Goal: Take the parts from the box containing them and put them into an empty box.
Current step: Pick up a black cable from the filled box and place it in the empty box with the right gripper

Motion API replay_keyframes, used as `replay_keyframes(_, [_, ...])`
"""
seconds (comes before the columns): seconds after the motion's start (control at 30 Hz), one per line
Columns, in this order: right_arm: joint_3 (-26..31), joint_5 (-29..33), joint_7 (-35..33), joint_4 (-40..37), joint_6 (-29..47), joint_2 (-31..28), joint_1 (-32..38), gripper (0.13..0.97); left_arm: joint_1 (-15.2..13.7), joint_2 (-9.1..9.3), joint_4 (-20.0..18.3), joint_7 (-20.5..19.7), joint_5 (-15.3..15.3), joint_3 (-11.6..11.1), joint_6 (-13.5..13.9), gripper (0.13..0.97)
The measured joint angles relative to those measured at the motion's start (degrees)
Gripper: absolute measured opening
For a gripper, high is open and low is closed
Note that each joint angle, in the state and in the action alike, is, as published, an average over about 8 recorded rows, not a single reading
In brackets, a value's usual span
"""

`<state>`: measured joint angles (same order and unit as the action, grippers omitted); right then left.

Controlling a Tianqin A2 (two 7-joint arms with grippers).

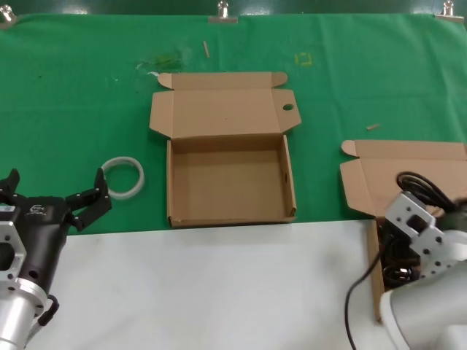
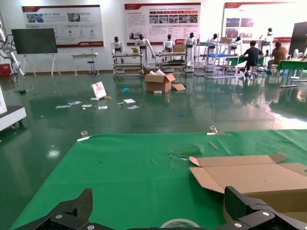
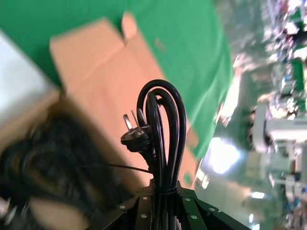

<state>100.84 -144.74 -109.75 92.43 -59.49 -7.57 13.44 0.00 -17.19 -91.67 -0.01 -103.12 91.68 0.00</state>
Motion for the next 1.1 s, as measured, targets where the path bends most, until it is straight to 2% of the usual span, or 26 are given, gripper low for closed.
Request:
replay_keyframes(0.2, [5.4, -0.5, 2.5, -2.1, 2.6, 0.0, 3.2, 0.201, 0.0, 0.00, 0.0, 0.0, 0.0, 0.0, 0.0, 0.966])
replay_keyframes(0.67, [19.0, -6.2, 12.4, -16.3, 15.9, -0.1, 13.6, 0.201, 0.0, 0.00, 0.0, 0.0, 0.0, 0.0, 0.0, 0.966])
replay_keyframes(0.87, [25.3, -10.7, 17.5, -18.8, 21.1, -0.1, 17.4, 0.201, 0.0, 0.00, 0.0, 0.0, 0.0, 0.0, 0.0, 0.966])
replay_keyframes(1.1, [32.4, -12.6, 25.9, -20.0, 23.9, -0.2, 20.4, 0.201, 0.0, 0.00, 0.0, 0.0, 0.0, 0.0, 0.0, 0.966])
